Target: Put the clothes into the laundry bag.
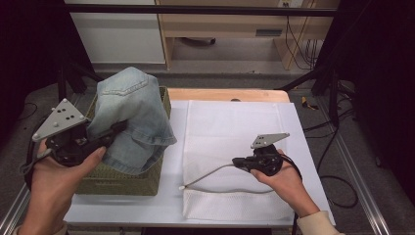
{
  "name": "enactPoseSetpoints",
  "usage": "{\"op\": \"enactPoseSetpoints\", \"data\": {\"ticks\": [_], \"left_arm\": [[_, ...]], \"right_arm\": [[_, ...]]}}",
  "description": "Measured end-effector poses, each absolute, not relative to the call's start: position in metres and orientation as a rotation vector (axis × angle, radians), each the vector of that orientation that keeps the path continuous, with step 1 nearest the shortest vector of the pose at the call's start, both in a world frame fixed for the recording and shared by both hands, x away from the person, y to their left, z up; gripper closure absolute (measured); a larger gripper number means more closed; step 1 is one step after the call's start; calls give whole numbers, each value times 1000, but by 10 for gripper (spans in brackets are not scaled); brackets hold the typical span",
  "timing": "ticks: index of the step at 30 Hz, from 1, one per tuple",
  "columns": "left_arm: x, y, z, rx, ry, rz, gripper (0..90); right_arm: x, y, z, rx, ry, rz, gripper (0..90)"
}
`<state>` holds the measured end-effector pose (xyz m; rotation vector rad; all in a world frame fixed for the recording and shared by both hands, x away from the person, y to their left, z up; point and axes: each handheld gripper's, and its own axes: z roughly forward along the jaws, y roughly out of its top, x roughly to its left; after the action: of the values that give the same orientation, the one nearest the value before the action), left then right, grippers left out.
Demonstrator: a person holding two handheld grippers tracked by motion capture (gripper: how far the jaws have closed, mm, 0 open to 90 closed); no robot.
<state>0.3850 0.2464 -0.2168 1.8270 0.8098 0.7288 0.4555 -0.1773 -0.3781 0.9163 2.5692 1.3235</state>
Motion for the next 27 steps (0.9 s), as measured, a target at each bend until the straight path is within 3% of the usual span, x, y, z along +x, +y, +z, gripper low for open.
{"op": "enactPoseSetpoints", "data": {"ticks": [27], "left_arm": [[364,143,-250,1918,584,509,741]], "right_arm": [[465,-187,-380,1014,2567,1356,900]]}}
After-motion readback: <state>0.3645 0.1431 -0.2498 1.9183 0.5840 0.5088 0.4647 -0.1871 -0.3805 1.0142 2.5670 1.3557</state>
